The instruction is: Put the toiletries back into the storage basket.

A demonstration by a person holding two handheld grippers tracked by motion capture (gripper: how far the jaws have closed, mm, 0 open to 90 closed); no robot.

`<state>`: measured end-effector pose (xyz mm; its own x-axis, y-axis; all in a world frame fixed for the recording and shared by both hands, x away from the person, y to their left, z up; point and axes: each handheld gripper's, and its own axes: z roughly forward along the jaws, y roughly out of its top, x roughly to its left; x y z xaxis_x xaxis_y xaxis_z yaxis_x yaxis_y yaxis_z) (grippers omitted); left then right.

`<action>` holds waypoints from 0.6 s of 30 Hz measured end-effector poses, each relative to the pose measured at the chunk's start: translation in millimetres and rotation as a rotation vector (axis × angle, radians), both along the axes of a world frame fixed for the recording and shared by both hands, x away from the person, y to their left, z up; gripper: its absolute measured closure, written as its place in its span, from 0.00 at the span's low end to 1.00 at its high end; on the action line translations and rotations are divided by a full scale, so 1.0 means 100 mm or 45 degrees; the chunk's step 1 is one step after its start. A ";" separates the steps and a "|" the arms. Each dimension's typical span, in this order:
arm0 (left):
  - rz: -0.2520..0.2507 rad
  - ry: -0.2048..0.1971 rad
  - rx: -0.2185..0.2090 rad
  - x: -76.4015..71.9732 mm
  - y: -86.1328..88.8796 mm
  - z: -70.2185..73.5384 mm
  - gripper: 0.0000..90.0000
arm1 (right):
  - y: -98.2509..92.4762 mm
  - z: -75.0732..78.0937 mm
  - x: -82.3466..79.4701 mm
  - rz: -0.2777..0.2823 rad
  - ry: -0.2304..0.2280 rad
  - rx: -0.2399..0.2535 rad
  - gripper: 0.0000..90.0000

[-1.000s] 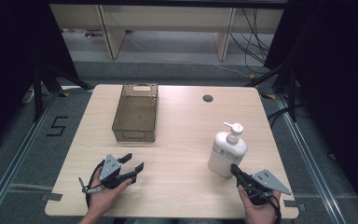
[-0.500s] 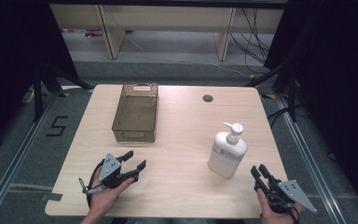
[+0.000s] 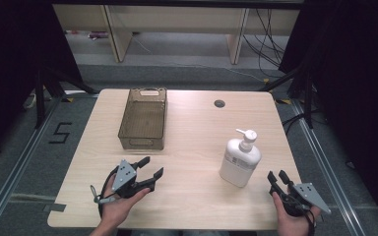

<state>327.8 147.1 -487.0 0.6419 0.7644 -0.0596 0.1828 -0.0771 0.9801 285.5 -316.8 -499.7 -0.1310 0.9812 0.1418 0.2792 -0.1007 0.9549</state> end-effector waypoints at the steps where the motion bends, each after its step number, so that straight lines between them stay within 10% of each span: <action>1: -0.030 0.000 0.005 -0.01 -0.12 0.08 0.40 | 0.01 -0.01 0.04 -0.001 0.022 -0.013 0.60; 18: -0.282 -0.124 -0.005 0.05 -1.38 0.76 0.43 | 0.00 -0.09 0.22 -0.056 0.055 -0.103 0.54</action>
<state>333.2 8.8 -410.8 0.7968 0.6042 0.0083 0.0663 -0.1011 0.9927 307.1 -317.0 -508.3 -0.0829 0.9943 0.0668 0.3174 -0.0372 0.9476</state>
